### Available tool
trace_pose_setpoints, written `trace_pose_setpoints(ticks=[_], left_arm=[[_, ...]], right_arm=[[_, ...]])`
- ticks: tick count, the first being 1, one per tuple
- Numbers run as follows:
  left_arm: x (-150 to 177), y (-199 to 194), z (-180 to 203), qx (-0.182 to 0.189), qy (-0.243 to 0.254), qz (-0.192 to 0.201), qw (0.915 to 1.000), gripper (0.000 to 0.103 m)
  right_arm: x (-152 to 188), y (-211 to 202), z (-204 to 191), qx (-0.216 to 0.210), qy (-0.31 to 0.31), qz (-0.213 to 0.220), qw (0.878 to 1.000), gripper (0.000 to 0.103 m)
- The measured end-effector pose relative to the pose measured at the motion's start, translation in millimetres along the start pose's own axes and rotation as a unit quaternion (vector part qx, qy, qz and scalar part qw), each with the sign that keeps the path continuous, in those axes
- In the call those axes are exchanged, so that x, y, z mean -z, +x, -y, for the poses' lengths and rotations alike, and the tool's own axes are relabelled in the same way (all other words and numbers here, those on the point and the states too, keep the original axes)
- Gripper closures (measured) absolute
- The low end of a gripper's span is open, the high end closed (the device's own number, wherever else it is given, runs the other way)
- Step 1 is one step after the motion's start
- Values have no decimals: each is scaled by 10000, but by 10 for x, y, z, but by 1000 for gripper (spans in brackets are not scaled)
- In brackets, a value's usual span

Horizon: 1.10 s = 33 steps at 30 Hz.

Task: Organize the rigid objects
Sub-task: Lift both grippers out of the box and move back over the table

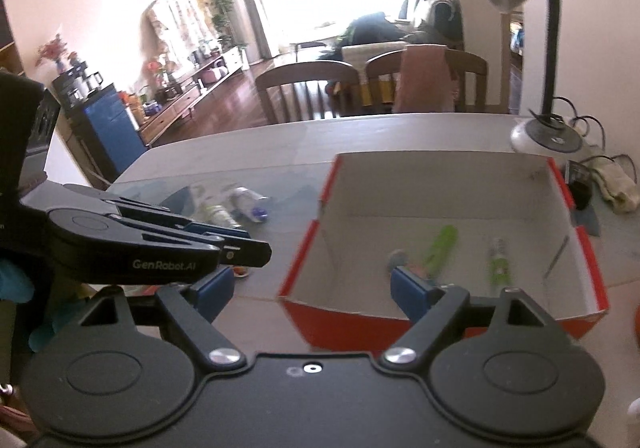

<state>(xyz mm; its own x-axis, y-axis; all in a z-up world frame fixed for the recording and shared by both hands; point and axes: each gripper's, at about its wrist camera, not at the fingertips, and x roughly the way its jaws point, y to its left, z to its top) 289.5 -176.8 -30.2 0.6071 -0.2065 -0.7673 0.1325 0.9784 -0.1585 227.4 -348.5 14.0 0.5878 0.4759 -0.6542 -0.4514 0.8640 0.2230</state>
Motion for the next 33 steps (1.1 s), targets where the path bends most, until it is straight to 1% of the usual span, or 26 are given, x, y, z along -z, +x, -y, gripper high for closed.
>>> trace_pose_setpoints(ticks=[3, 8, 12, 15, 16, 17, 18, 19, 20, 22, 27, 30, 33], left_arm=[[96, -151, -124, -76, -89, 84, 9999, 85], [270, -414, -358, -233, -172, 220, 9993, 81], [401, -606, -584, -277, -250, 287, 9989, 79], [516, -722, -758, -291, -321, 317, 9986, 72], [554, -756, -812, -281, -351, 321, 9985, 67], [596, -790, -878, -270, -374, 320, 9984, 60], [631, -818, -933, -316, -383, 323, 9982, 57], [661, -845, -992, -360, -395, 332, 9980, 49], [702, -877, -1074, -378, -450, 342, 9977, 43], [766, -922, -1222, -324, -586, 351, 9971, 37], [918, -994, -1542, -346, -732, 355, 9961, 32], [1005, -1011, -1723, -323, -823, 347, 9955, 29], [1086, -1026, -1895, -330, -874, 344, 9950, 28]], right_arm=[[13, 12, -193, -65, -87, -8, 9999, 18], [7, 55, -540, -160, -264, 8, 9995, 18], [9, 119, -780, -222, -265, -24, 9994, 18], [18, 192, -952, -253, -254, -88, 9993, 18], [30, 213, -1005, -249, -249, -108, 9993, 18], [40, 234, -1058, -285, -235, -136, 9992, 18], [54, 248, -1105, -303, -212, -155, 9992, 18], [63, 271, -1153, -322, -200, -179, 9991, 18], [73, 295, -1207, -329, -209, -206, 9990, 18], [94, 336, -1313, -333, -217, -243, 9989, 18], [133, 482, -1497, -309, -154, -364, 9987, 17], [150, 622, -1559, -243, -102, -425, 9988, 17], [169, 774, -1623, -104, -181, -531, 9984, 17]])
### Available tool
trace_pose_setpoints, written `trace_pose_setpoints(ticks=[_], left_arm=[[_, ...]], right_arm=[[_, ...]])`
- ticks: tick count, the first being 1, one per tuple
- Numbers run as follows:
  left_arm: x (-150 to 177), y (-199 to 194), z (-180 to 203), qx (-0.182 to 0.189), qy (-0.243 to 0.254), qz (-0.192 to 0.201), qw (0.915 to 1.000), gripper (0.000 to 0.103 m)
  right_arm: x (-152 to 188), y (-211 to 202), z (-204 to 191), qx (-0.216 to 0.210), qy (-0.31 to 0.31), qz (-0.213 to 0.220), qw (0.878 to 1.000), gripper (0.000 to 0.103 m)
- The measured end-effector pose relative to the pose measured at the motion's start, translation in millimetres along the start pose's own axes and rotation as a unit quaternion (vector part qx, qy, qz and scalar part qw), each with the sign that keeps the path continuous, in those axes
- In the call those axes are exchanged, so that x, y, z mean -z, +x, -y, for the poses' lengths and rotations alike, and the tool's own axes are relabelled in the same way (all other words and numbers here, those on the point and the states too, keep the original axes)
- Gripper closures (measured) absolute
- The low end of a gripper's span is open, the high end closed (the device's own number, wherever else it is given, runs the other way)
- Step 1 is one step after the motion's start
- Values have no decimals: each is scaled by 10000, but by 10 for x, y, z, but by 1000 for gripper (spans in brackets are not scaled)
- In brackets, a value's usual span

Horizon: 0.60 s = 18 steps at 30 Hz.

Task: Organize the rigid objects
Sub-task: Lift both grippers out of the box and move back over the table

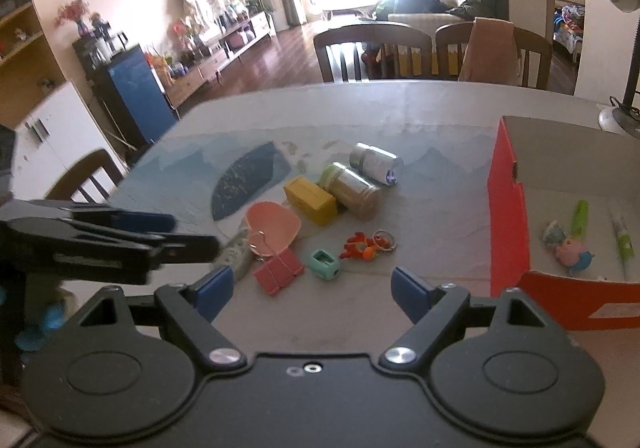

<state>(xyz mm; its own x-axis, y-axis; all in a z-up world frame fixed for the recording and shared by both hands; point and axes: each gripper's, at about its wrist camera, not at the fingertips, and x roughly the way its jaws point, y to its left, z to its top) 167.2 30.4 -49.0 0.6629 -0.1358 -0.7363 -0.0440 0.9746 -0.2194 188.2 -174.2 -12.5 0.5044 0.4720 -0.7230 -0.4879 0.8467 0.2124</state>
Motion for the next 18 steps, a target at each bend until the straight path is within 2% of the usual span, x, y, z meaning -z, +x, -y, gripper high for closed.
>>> trace_pose_setpoints(ticks=[2, 12, 16, 18], left_arm=[[38, 7, -118, -21, -4, 5, 10000, 20], [265, 262, -642, -327, -213, -130, 9992, 18], [332, 350, -748, -715, -271, 1, 9971, 5], [350, 392, -795, -754, -302, 90, 9967, 1]], right_arm=[[-9, 133, -20, 73, 21, -161, 9998, 17], [-84, 645, -87, 414, 123, -413, 9982, 19], [-105, 861, -98, 572, 248, -579, 9964, 19], [-117, 963, -94, 642, 320, -665, 9952, 19]])
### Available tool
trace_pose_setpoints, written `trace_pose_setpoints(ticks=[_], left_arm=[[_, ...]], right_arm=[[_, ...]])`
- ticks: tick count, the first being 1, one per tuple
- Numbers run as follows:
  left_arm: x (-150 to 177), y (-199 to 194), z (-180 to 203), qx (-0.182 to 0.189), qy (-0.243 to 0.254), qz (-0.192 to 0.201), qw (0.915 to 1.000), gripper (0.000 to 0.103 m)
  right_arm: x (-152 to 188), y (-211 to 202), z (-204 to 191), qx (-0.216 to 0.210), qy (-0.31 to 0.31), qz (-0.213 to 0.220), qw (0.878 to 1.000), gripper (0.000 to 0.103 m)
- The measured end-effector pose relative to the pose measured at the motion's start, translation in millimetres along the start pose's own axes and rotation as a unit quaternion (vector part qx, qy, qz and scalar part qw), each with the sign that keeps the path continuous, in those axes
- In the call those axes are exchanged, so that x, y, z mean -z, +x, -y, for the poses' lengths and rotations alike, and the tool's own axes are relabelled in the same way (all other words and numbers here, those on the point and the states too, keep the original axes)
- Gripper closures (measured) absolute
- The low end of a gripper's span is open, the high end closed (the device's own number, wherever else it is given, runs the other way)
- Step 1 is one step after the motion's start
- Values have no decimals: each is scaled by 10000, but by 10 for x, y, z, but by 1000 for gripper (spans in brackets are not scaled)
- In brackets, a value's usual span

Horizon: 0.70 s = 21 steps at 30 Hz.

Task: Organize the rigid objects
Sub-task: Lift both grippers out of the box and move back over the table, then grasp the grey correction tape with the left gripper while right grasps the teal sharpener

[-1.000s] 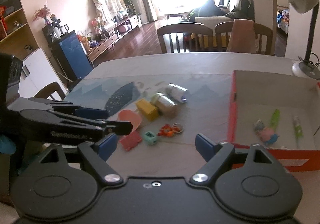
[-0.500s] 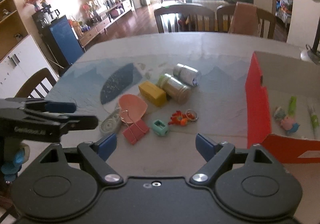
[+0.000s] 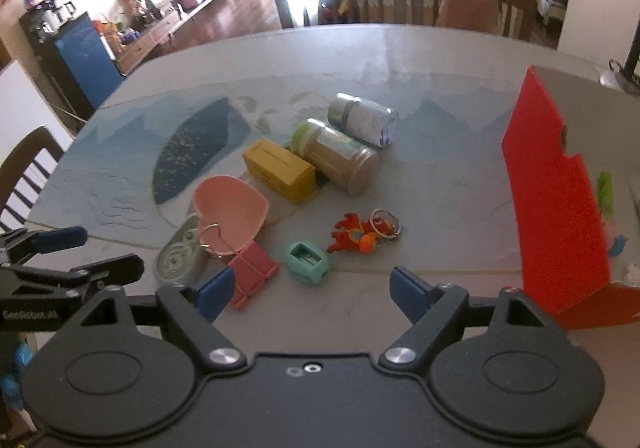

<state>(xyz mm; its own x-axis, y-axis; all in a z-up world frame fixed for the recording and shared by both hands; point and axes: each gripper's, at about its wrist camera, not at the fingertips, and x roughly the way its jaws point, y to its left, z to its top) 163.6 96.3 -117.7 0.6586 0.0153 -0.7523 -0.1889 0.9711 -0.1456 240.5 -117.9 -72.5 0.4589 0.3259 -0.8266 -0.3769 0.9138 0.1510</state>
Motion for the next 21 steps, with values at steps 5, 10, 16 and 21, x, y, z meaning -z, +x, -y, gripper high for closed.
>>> trace_pose_setpoints(ticks=[5, 10, 16, 21], left_arm=[[33, 192, -35, -194, 20, 44, 9998, 1], [85, 380, -24, -316, 58, -71, 9995, 1], [119, 547, -63, -330, -43, -204, 9992, 1], [154, 603, -28, -298, 92, -185, 9993, 1]], right_arm=[[-51, 241, -36, 241, 122, -184, 9995, 21], [-88, 426, -13, 386, 398, -372, 9978, 25], [-104, 541, -79, 512, 387, -447, 9969, 28], [-102, 610, -106, 637, 413, -507, 9958, 33]])
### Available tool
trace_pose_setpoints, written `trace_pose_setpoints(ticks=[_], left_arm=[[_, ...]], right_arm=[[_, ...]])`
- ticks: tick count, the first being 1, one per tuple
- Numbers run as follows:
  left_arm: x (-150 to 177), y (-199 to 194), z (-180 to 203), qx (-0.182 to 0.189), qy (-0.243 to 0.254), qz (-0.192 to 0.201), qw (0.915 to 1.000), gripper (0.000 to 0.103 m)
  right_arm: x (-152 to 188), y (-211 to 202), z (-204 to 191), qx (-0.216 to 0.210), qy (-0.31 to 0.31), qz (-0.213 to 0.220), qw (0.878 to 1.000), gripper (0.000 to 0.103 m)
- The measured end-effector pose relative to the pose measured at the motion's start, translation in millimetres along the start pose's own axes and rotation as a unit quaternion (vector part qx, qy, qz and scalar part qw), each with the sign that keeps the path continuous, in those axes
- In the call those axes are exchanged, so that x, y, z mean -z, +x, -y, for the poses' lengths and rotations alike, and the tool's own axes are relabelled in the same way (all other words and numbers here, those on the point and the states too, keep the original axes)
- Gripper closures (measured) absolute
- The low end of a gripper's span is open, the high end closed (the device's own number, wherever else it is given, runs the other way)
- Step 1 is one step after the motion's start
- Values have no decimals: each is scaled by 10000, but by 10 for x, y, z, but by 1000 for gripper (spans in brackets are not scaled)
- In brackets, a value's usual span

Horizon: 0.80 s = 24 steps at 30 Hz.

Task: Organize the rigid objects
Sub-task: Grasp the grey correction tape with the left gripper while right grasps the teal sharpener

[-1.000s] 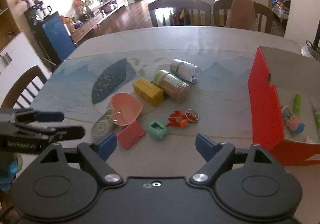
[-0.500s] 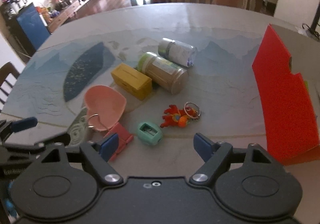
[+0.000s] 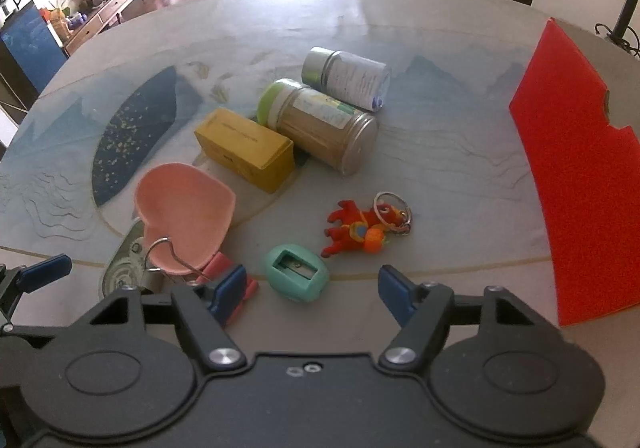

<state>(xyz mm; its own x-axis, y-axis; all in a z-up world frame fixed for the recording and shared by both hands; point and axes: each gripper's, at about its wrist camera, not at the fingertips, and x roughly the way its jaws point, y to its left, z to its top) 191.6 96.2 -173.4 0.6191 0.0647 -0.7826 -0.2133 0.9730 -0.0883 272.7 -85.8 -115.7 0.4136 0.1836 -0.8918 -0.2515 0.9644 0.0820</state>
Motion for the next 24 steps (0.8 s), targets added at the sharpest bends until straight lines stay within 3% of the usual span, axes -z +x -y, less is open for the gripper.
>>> trace_pose_setpoints(ticks=[5, 13, 18, 24], left_arm=[[1, 38, 32, 32, 28, 39, 10000, 1], [11, 76, 67, -24, 54, 80, 10000, 3], [2, 52, 84, 10, 105, 163, 9998, 18], [-18, 22, 117, 203, 131, 190, 9995, 47]], right_arm=[[-6, 59, -39, 68, 20, -75, 9999, 45], [-15, 64, -71, 53, 74, -69, 9999, 55], [-16, 58, -94, -2, 56, -67, 10000, 62], [-23, 49, -97, -25, 65, -67, 10000, 67]])
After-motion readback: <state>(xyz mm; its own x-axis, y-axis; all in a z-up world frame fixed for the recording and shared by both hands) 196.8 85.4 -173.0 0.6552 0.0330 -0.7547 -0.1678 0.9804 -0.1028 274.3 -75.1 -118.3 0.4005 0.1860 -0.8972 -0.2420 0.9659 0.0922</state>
